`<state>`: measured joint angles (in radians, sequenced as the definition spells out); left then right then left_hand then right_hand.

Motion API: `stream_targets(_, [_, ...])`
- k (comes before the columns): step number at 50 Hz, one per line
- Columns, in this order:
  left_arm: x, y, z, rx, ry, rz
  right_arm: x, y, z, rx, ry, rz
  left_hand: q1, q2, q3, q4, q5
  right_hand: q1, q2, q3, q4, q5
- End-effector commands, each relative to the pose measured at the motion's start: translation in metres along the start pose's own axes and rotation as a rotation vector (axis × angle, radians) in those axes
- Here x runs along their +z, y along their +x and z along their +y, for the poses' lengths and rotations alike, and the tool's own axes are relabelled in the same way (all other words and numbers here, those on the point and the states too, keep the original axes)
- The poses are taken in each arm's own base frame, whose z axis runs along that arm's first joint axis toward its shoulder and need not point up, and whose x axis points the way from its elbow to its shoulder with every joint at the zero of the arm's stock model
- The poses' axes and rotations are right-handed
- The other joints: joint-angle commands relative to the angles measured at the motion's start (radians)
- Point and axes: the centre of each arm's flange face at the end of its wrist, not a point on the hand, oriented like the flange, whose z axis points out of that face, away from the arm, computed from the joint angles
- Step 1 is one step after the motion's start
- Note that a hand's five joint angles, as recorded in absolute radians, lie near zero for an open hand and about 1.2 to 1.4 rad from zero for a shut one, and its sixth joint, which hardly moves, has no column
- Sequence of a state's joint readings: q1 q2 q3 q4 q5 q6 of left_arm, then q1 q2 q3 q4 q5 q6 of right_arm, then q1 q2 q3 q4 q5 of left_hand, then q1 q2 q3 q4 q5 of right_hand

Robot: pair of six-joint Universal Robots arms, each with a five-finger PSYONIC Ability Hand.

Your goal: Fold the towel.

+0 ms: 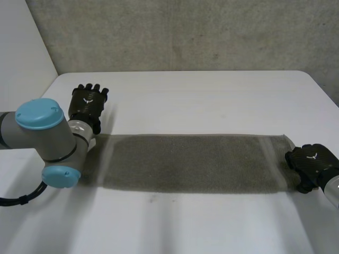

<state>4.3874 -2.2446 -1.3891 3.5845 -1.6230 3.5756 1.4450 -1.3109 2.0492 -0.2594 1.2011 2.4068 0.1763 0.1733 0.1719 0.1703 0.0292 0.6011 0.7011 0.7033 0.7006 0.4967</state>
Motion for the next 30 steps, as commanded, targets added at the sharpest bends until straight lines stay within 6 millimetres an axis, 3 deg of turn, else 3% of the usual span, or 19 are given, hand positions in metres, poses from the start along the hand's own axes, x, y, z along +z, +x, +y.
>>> stream_targets(1, [-0.014,0.001,-0.003,0.000,-0.015,0.016,0.005,0.001,0.002,-0.009,0.015,0.014,0.022,0.026,0.027,0.028,-0.005,0.367,0.267,0.265,0.268,0.297])
stream_targets(4, [-0.023,-0.003,-0.010,-0.002,-0.011,0.014,0.007,0.001,0.002,-0.010,0.016,0.012,0.020,0.023,0.024,0.026,-0.008,0.482,0.382,0.380,0.383,0.412])
stream_targets(5, [-0.027,-0.005,-0.014,-0.002,-0.006,0.012,0.008,0.001,0.003,-0.013,0.018,0.016,0.020,0.023,0.024,0.026,-0.008,0.709,0.609,0.607,0.609,0.639])
stream_targets(6, [-0.027,-0.005,-0.014,-0.002,-0.006,0.012,0.009,0.003,0.002,-0.017,0.019,0.026,0.020,0.023,0.024,0.026,-0.008,0.794,0.694,0.692,0.695,0.724])
stream_targets(11, [-0.041,-0.010,-0.023,-0.004,0.004,0.009,0.013,0.011,0.001,-0.047,0.033,0.071,0.011,0.014,0.015,0.017,-0.017,0.795,0.695,0.693,0.696,0.725])
stream_targets(13, [-0.053,-0.014,-0.031,-0.003,0.014,0.006,0.016,0.029,0.001,-0.085,0.017,0.160,0.008,0.011,0.012,0.014,-0.020,0.795,0.695,0.693,0.696,0.725])
stream_targets(14, [-0.053,-0.014,-0.031,-0.003,0.014,0.006,0.016,0.029,0.001,-0.085,0.017,0.161,0.008,0.011,0.012,0.014,-0.020,0.795,0.695,0.693,0.696,0.725])
stream_targets(18, [-0.067,-0.020,-0.042,-0.004,0.035,-0.004,0.017,0.080,0.000,-0.196,-0.046,0.371,0.008,0.011,0.012,0.014,-0.020,0.795,0.695,0.693,0.696,0.725])
stream_targets(22, [-0.071,-0.021,-0.044,-0.006,0.037,-0.003,0.014,0.088,-0.016,-0.258,-0.007,0.404,0.005,0.008,0.009,0.011,-0.023,0.795,0.695,0.693,0.696,0.725])
stream_targets(23, [-0.072,-0.021,-0.044,-0.008,0.037,-0.003,0.013,0.081,-0.032,-0.274,0.048,0.396,0.005,0.008,0.009,0.011,-0.023,0.795,0.695,0.693,0.696,0.725])
stream_targets(26, [-0.074,-0.024,-0.049,-0.016,0.051,-0.013,0.007,0.032,-0.090,-0.327,0.259,0.295,0.005,0.008,0.009,0.011,-0.023,0.795,0.695,0.693,0.696,0.725])
stream_targets(27, [-0.074,-0.024,-0.049,-0.016,0.051,-0.013,0.007,0.031,-0.091,-0.327,0.260,0.295,0.005,0.008,0.009,0.011,-0.023,0.795,0.695,0.693,0.696,0.725])
stream_targets(30, [-0.074,-0.029,-0.052,-0.016,0.054,-0.033,-0.006,-0.018,-0.136,-0.340,0.459,0.199,0.002,0.005,0.006,0.008,-0.025,0.795,0.695,0.693,0.696,0.725])
